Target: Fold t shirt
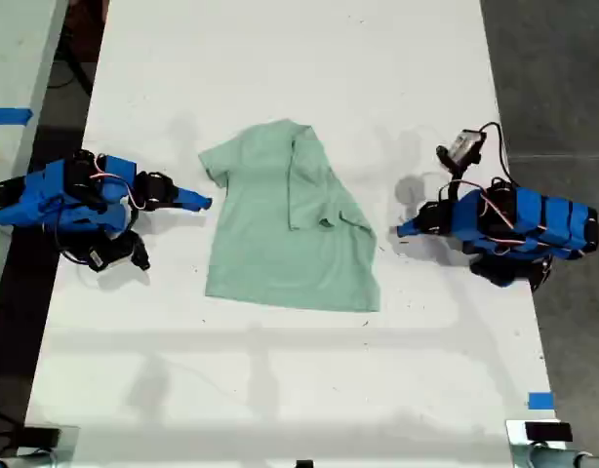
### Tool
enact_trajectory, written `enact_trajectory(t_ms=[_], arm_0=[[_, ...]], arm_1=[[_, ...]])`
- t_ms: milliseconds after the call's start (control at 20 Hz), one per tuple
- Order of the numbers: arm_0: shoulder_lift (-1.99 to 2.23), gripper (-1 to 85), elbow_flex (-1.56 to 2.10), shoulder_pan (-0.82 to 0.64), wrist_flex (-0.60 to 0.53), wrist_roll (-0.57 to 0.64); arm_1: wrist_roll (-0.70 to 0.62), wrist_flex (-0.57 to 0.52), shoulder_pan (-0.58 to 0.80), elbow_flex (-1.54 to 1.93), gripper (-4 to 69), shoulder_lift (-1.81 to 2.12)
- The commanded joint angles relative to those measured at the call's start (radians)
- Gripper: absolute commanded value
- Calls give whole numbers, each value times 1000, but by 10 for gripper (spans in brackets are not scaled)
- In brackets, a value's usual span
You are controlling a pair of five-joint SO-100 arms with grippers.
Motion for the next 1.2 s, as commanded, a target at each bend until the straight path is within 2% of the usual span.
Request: enact_trajectory(t_ms=[0, 450, 600, 700, 850, 900, 950, 1000, 1100, 1150], arm_0=[[6, -1, 5, -31, -6, -61], [6, 13, -14, 23, -5, -74], [-26, 59, -48, -12, 9, -198], [-199, 83, -144, -11, 14, -238], [-730, 123, -430, -11, 23, -275], [-867, 153, -535, -35, 64, -291], [-1011, 203, -635, -89, 161, -334], [-1138, 236, -707, -156, 230, -327], [-1221, 274, -753, -262, 150, -187], [-1250, 275, -778, -336, 150, -129]], arm_1=[[-92, 3, 12, 69, 15, 11], [-92, 3, 14, 69, 15, 11], [-89, 3, 12, 69, 15, 11], [-89, 3, 14, 69, 15, 11], [-92, 3, 15, 69, 15, 11], [-92, 3, 15, 69, 15, 11], [-89, 3, 11, 69, 15, 11], [-87, 3, 9, 69, 15, 11], [-94, 3, 11, 69, 15, 11], [-97, 3, 12, 69, 15, 11]])
